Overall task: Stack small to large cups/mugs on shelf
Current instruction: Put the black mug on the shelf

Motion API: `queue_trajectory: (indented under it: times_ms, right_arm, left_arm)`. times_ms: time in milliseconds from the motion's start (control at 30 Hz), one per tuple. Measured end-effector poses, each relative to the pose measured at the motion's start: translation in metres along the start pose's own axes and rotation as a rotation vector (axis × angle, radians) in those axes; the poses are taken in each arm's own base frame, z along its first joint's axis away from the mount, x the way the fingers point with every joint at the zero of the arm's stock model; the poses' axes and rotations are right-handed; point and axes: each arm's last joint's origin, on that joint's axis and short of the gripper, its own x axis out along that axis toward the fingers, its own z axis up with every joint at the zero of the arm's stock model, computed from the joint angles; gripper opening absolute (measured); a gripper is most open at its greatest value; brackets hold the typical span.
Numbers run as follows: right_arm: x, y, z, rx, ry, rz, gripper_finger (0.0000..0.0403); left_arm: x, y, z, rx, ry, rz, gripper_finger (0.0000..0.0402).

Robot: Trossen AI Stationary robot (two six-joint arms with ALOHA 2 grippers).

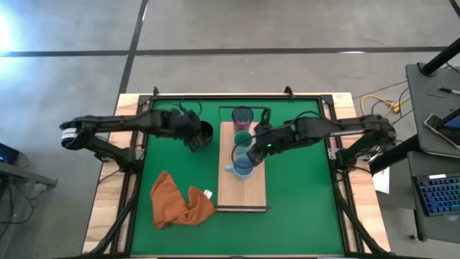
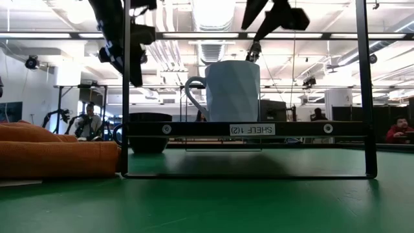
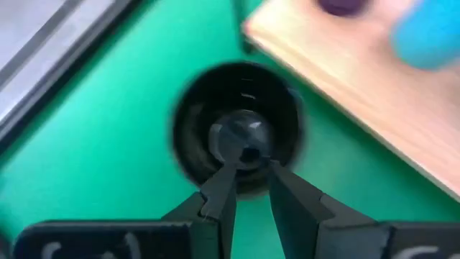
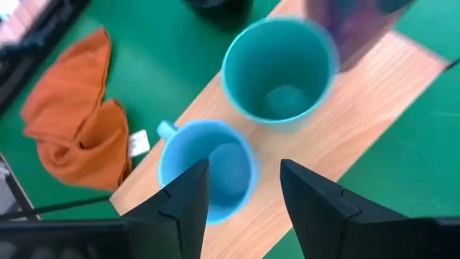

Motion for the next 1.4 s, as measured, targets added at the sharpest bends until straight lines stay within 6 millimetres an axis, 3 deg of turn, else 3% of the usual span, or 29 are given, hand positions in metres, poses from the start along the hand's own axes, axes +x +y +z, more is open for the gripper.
queue_trajectory:
  times_ms: [167, 400, 700, 1233, 1400]
  right_arm:
    - [-0.031, -0.012, 0.002, 0.043, -0.097, -0.019, 0.0175]
    - [-0.053, -0.027, -0.001, 0.082, -0.148, -0.076, 0.0184]
    - [-0.051, -0.029, -0.003, 0.077, -0.130, -0.102, 0.0185]
    - [-0.048, -0.031, -0.003, 0.047, -0.113, -0.131, 0.0185]
    - [-0.048, -0.032, -0.002, 0.051, -0.111, -0.135, 0.0185]
  left_arm:
    - [0.007, 0.034, 0.019, -0.096, 0.022, -0.050, 0.0068]
    - [0.042, 0.065, 0.027, -0.214, 0.152, -0.057, 0.0068]
    - [0.078, 0.062, 0.027, -0.148, 0.254, -0.024, 0.0068]
    - [0.093, 0.059, 0.025, -0.090, 0.289, -0.034, 0.0066]
    - [0.093, 0.058, 0.025, -0.090, 0.289, -0.039, 0.0021]
